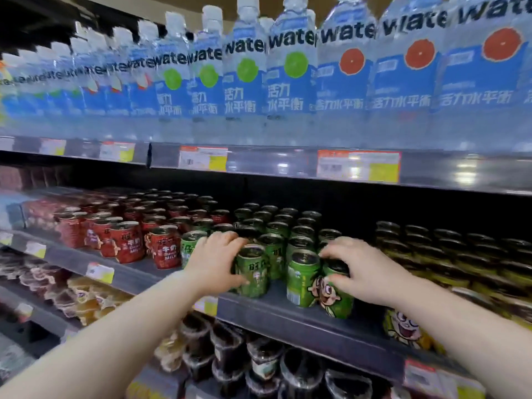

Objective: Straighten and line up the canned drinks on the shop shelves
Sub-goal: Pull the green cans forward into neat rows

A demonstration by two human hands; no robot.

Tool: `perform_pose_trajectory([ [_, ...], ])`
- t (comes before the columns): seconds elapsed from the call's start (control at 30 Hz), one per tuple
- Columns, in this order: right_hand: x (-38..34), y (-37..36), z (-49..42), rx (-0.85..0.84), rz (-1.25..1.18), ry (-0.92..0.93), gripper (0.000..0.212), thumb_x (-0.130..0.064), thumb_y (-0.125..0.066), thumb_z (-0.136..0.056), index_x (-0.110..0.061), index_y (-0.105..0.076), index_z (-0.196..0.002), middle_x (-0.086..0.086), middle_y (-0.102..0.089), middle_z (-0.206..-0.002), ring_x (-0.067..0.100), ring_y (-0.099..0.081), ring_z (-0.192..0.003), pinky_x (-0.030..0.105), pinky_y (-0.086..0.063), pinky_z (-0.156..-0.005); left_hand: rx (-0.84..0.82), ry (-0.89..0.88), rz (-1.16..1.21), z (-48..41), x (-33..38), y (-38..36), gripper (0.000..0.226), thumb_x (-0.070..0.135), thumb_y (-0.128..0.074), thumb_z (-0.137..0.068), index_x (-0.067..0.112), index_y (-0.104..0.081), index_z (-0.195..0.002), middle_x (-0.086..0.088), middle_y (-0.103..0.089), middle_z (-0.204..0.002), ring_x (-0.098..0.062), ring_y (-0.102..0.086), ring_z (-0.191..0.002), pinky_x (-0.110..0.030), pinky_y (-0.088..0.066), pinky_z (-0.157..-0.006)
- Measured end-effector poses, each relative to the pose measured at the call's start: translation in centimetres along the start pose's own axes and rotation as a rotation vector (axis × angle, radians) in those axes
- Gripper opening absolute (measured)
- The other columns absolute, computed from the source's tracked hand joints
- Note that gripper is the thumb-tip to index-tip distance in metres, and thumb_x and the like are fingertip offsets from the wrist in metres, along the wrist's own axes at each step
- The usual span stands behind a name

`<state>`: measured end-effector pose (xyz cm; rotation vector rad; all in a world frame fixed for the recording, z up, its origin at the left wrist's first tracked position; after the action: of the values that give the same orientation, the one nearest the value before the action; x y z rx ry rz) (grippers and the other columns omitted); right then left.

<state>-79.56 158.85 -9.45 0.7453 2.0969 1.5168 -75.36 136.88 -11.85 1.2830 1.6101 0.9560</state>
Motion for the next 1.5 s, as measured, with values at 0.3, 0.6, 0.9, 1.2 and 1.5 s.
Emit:
perform_pose_trajectory([
  [0.3,-1.5,-5.0,-5.3,-0.350,0.146,-0.192,0.080,-0.034,-0.064,-0.083,-0.038,-0.016,-0.147,-0.001,-0.018,-0.155,0.019,-0.023,-0.141,0.032,-0.026,-0.115,-0.111,-0.403,0.105,-3.0,-1.3,-1.3,0.085,0.048,-0.063,-0.080,0.034,-0.014,-0.147,-0.001,-0.033,-0.148,-0.026,-0.036,-0.131,-0.036,-0.026,-0.108],
  [0.6,-2.5,-4.2,-5.2,-0.270,0.079,-0.377,0.077,-0.051,-0.071,-0.073,-0.040,-0.032,-0.138,0.000,-0.033,-0.145,0.020,-0.041,-0.128,0.033,-0.040,-0.103,-0.158,-0.515,0.187,-4.3,-0.2,-2.2,0.072,0.052,-0.064,-0.077,0.037,-0.033,-0.141,0.005,-0.035,-0.145,-0.019,-0.032,-0.134,-0.047,-0.015,-0.114],
  [0.9,-3.6,-4.2,-5.6,-0.360,0.062,-0.408,0.095,-0.057,-0.071,-0.070,-0.034,-0.018,-0.146,-0.001,-0.023,-0.154,0.019,-0.026,-0.140,0.032,-0.030,-0.112,-0.122,-0.436,0.195,-3.8,0.0,-1.8,0.078,0.065,-0.061,-0.072,0.031,-0.037,-0.137,0.000,-0.041,-0.137,-0.024,-0.033,-0.131,-0.049,-0.010,-0.113],
  [1.2,-4.3,-4.5,-5.6,-0.304,0.006,-0.360,0.087,-0.054,-0.070,-0.073,-0.029,-0.027,-0.145,-0.003,-0.032,-0.150,0.016,-0.032,-0.137,0.027,-0.030,-0.110,-0.160,-0.439,0.284,-3.2,0.4,-2.4,0.072,0.053,-0.061,-0.080,0.034,-0.031,-0.143,0.002,-0.034,-0.147,-0.020,-0.025,-0.137,-0.050,-0.002,-0.115],
  [1.5,1.3,-1.6,-0.9,-0.369,0.137,-0.635,0.080,-0.057,-0.068,-0.073,-0.035,-0.032,-0.142,0.000,-0.033,-0.149,0.022,-0.039,-0.132,0.032,-0.038,-0.106,0.050,-0.296,0.313,-4.3,-5.8,-0.1,0.053,0.057,-0.043,-0.089,0.028,-0.050,-0.132,-0.001,-0.052,-0.133,-0.023,-0.046,-0.123,-0.038,-0.036,-0.103],
])
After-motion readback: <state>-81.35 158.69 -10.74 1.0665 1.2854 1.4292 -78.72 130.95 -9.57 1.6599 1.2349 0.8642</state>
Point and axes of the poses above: each hand's wrist, its own z-axis away from the middle knuckle, its own y-axis out of the back of the hand, x = y × z, the point moved 8 cm from there along -z, towards the middle knuckle
